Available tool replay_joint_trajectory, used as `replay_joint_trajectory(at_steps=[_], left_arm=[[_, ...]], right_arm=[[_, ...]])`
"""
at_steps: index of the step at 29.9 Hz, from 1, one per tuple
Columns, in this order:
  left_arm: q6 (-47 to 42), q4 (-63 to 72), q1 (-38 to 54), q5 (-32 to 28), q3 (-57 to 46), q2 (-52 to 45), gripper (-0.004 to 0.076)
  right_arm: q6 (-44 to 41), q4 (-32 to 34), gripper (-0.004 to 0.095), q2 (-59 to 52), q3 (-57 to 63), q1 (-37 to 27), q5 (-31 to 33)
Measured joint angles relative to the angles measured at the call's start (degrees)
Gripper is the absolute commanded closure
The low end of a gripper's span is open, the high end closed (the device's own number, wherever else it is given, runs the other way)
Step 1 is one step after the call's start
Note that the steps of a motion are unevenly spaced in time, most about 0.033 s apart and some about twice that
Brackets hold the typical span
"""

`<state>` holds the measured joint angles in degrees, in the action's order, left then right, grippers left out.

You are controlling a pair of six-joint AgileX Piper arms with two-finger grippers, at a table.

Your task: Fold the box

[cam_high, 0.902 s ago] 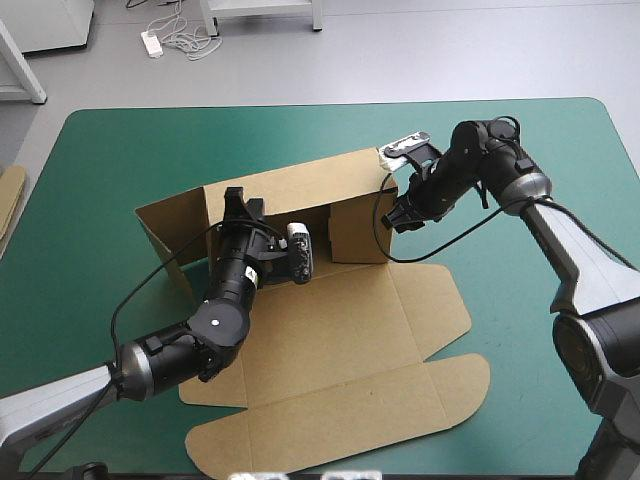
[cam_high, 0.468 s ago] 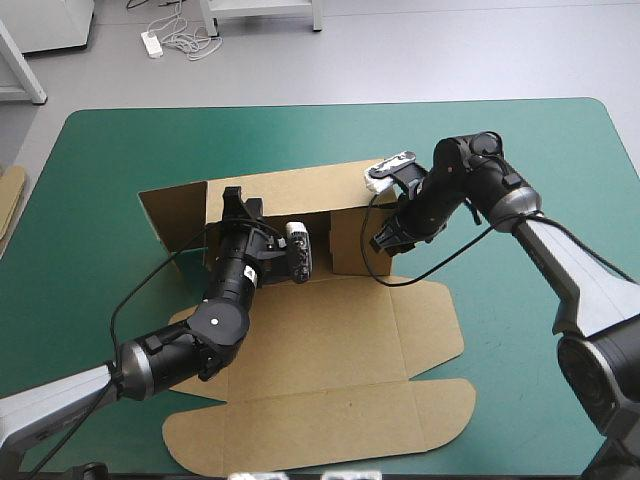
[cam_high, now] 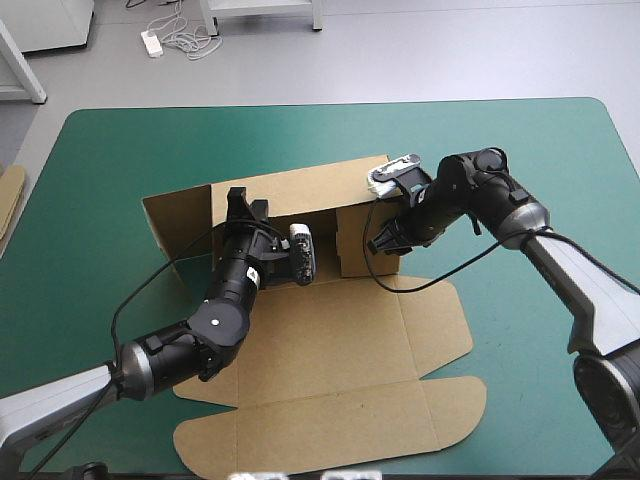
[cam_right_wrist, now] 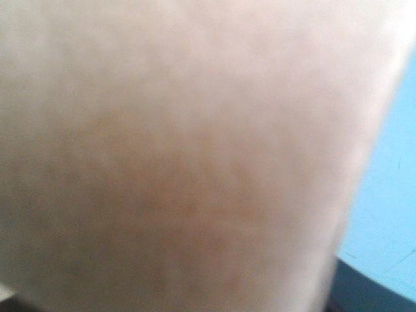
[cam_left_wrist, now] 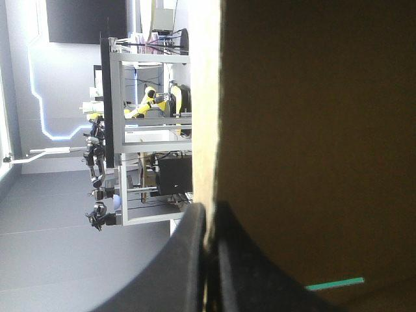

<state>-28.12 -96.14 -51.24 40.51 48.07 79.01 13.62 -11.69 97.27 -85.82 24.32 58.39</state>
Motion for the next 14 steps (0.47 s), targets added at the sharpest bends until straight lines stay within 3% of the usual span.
replay_joint_trajectory(at_steps=[14], left_arm=[[-0.1, -0.2, 0.0, -0.8, 0.0, 0.0, 0.0733]], right_arm=[[1.6, -0.4, 0.0434, 0.0, 0.6, 0.0, -9.4]])
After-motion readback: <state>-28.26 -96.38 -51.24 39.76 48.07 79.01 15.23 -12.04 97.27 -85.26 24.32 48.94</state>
